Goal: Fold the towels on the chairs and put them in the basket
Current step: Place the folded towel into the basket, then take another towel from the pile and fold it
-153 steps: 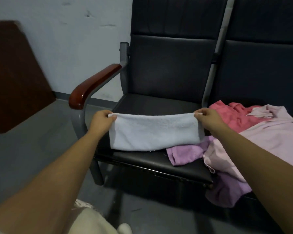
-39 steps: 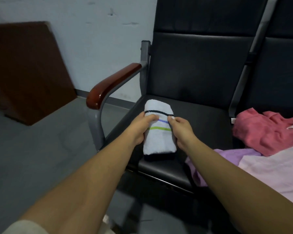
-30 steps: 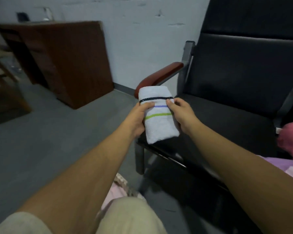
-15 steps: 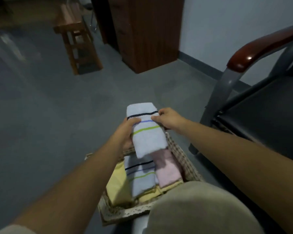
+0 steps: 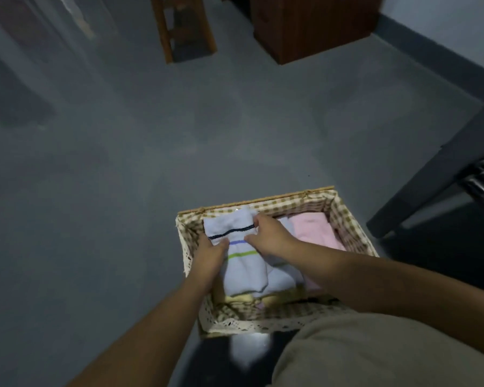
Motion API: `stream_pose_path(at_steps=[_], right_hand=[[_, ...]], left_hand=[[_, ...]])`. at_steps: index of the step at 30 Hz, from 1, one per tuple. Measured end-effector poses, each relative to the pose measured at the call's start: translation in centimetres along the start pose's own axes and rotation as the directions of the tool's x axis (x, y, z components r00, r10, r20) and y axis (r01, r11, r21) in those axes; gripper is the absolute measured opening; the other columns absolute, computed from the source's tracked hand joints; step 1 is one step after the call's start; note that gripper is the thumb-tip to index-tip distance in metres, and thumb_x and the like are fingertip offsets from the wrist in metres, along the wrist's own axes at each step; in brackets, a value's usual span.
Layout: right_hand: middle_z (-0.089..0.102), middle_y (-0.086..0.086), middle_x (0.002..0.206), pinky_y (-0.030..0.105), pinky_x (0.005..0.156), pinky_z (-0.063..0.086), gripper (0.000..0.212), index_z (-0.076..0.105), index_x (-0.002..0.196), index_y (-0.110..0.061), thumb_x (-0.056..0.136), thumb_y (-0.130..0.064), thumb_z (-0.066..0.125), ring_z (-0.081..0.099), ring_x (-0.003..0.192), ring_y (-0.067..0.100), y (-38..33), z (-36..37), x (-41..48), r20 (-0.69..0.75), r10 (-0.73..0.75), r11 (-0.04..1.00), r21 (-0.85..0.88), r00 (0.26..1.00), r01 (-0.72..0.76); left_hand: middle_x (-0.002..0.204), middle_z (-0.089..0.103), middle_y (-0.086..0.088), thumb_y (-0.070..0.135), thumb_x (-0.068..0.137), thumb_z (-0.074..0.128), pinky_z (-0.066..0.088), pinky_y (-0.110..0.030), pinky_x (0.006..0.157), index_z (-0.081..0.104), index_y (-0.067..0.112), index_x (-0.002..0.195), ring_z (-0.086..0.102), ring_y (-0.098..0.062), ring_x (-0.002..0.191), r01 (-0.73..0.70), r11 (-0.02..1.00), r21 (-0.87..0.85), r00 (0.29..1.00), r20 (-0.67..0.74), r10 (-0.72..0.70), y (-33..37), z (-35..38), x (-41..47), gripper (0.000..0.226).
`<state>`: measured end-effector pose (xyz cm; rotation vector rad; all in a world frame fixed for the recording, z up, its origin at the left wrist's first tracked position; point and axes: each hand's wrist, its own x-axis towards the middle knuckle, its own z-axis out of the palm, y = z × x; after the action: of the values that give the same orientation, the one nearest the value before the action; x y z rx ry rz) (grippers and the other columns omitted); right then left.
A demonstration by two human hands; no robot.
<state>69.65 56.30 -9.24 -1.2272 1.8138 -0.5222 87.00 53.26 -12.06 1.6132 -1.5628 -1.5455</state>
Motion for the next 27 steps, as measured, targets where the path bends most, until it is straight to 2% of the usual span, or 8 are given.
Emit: stream_pose_path(at_steps=[4, 8, 10, 13, 16, 20, 25, 27], right_hand=[[0.057, -0.004, 0.082, 0.029, 0.067, 0.044, 0.029, 0.045, 0.106, -0.02, 0.09, -0.025, 0.068, 0.054, 0.071, 0.01, 2.2, 1.4, 0.4, 0.104, -0.031, 0.995, 0.1, 0.994, 0.021], [0.053, 0.014, 0.141, 0.041, 0.109, 0.037, 0.068, 0.029, 0.152, -0.009, 0.095, -0.035, 0.055, 0.049, 0.129, 0.031, 5.4, 1.6, 1.0, 0.197, -0.262, 0.851, -0.415, 0.945, 0.322], [0.025, 0.012, 0.163, 0.041, 0.123, 0.012, 0.077, 0.018, 0.157, -0.008, 0.097, -0.041, 0.051, 0.019, 0.151, 0.028, 7.1, 1.0, 1.0, 0.277, -0.283, 0.68, -0.617, 0.918, 0.396], [0.0, 0.004, 0.168, 0.037, 0.121, -0.013, 0.076, 0.011, 0.159, -0.014, 0.101, -0.05, 0.042, -0.006, 0.154, 0.02, 9.2, 0.8, 0.4, 0.308, -0.275, 0.552, -0.725, 0.911, 0.412], [-0.005, 0.001, 0.167, 0.035, 0.118, -0.017, 0.074, 0.008, 0.16, -0.018, 0.102, -0.055, 0.035, -0.009, 0.154, 0.018, 10.4, 0.3, 0.4, 0.304, -0.258, 0.519, -0.757, 0.917, 0.397], [-0.008, -0.001, 0.167, 0.033, 0.116, -0.019, 0.075, 0.005, 0.16, -0.021, 0.102, -0.058, 0.032, -0.011, 0.153, 0.017, 11.8, -0.8, 0.7, 0.306, -0.231, 0.532, -0.755, 0.923, 0.384], [-0.002, 0.0, 0.167, 0.035, 0.119, -0.015, 0.075, 0.011, 0.16, -0.019, 0.101, -0.056, 0.038, -0.008, 0.154, 0.017, 12.0, -1.0, 0.2, 0.312, -0.251, 0.593, -0.699, 0.916, 0.4], [0.01, 0.001, 0.167, 0.038, 0.123, -0.004, 0.073, 0.022, 0.158, -0.017, 0.099, -0.055, 0.042, 0.002, 0.154, 0.018, 11.4, -1.5, -0.2, 0.277, -0.27, 0.664, -0.64, 0.922, 0.387]], left_hand=[[0.121, 0.065, 0.001, 0.034, 0.088, 0.057, 0.05, -0.039, 0.092, 0.054, 0.015, 0.13, 0.063, -0.025, 0.113, 0.117, 0.984, 0.137, 0.99, -0.092, -0.105, -0.4, -0.1, 0.0, 0.046], [0.128, 0.049, -0.023, 0.02, 0.094, 0.063, 0.048, -0.044, 0.087, 0.036, 0.0, 0.13, 0.055, -0.041, 0.111, 0.096, 0.827, 0.555, 0.969, -0.242, 0.05, -0.8, 1.1, 0.2, 0.049], [0.123, 0.045, -0.023, 0.01, 0.081, 0.071, 0.049, -0.046, 0.083, 0.043, 0.002, 0.128, 0.052, -0.039, 0.104, -0.065, 0.658, 0.75, 0.95, -0.155, 0.271, -1.7, 1.5, -0.2, 0.056], [0.121, 0.052, -0.017, 0.02, 0.073, 0.072, 0.053, -0.046, 0.084, 0.058, 0.008, 0.125, 0.055, -0.036, 0.103, -0.413, 0.352, 0.84, 0.856, 0.226, 0.465, -3.4, 1.6, 0.3, 0.055], [0.163, 0.024, -0.012, 0.053, 0.088, 0.037, 0.028, -0.051, 0.118, 0.028, 0.026, 0.157, 0.026, -0.035, 0.148, -0.464, 0.348, 0.815, 0.886, 0.425, 0.187, -3.6, 1.4, 1.2, 0.075], [0.166, -0.019, 0.001, 0.061, 0.098, 0.032, -0.007, -0.051, 0.121, -0.01, 0.041, 0.157, -0.016, -0.02, 0.154, -0.452, 0.17, 0.876, 0.869, 0.475, -0.138, -3.4, 1.3, 2.0, 0.075], [0.167, -0.017, -0.005, 0.076, 0.088, 0.036, -0.003, -0.06, 0.119, -0.013, 0.041, 0.157, -0.012, -0.026, 0.154, -0.436, 0.085, 0.896, 0.865, 0.444, -0.234, -3.3, 1.8, 2.1, 0.092], [0.167, 0.001, -0.01, 0.078, 0.083, 0.039, 0.01, -0.056, 0.119, 0.0, 0.037, 0.159, 0.007, -0.03, 0.153, -0.43, 0.095, 0.898, 0.878, 0.44, -0.187, -2.0, 2.1, 1.7, 0.095]])
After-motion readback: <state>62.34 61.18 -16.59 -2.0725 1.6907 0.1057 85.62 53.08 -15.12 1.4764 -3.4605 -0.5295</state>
